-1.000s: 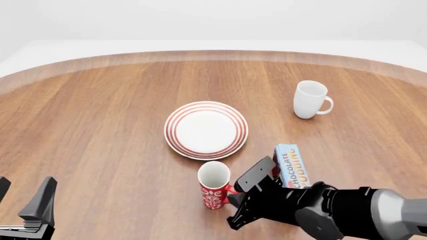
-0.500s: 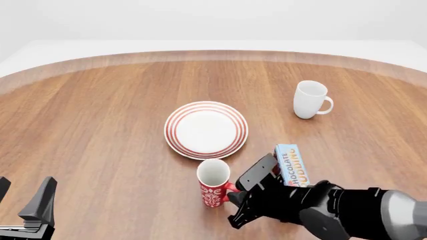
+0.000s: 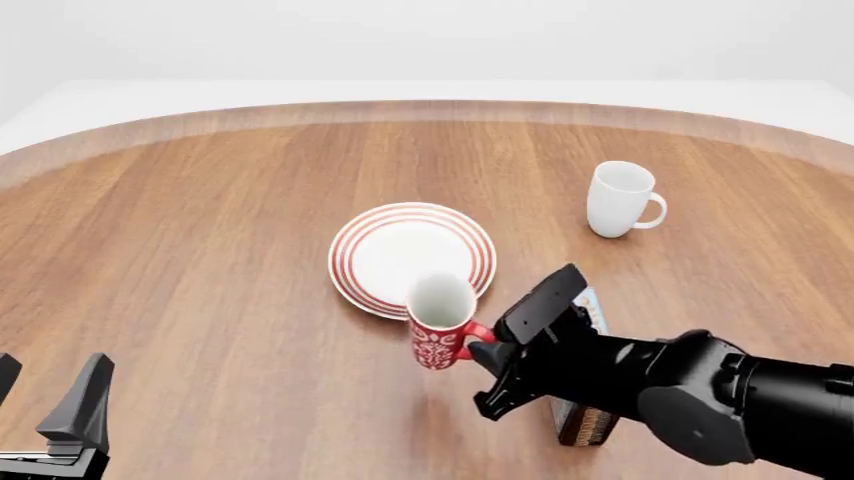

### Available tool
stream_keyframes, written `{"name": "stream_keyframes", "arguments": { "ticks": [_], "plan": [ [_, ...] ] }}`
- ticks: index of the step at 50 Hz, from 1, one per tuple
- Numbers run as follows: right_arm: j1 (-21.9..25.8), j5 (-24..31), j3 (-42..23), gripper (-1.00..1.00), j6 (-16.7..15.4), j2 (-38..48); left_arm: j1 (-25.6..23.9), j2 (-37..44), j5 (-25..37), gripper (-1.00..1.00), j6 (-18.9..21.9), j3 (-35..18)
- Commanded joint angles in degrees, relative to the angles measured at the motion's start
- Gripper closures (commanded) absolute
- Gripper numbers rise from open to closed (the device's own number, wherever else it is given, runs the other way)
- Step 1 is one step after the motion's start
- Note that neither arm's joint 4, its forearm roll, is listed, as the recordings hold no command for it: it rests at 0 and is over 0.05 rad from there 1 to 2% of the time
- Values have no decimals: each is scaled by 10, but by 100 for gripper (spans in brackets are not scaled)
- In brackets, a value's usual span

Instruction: Pick up the red mug and put it on the plate

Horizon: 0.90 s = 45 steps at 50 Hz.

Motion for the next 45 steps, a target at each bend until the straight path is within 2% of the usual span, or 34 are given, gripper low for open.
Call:
{"name": "stream_keyframes", "arguments": {
  "ticks": [1,8,45],
  "plan": [
    [-10,24,-21,100,-12,-33,0,0,0,-100,0,0],
    [-16,22,-29,100,-11,-38,0,0,0,-100,0,0],
    [-86,31,-154,100,-81,24,0,0,0,-100,0,0]
  ]
}}
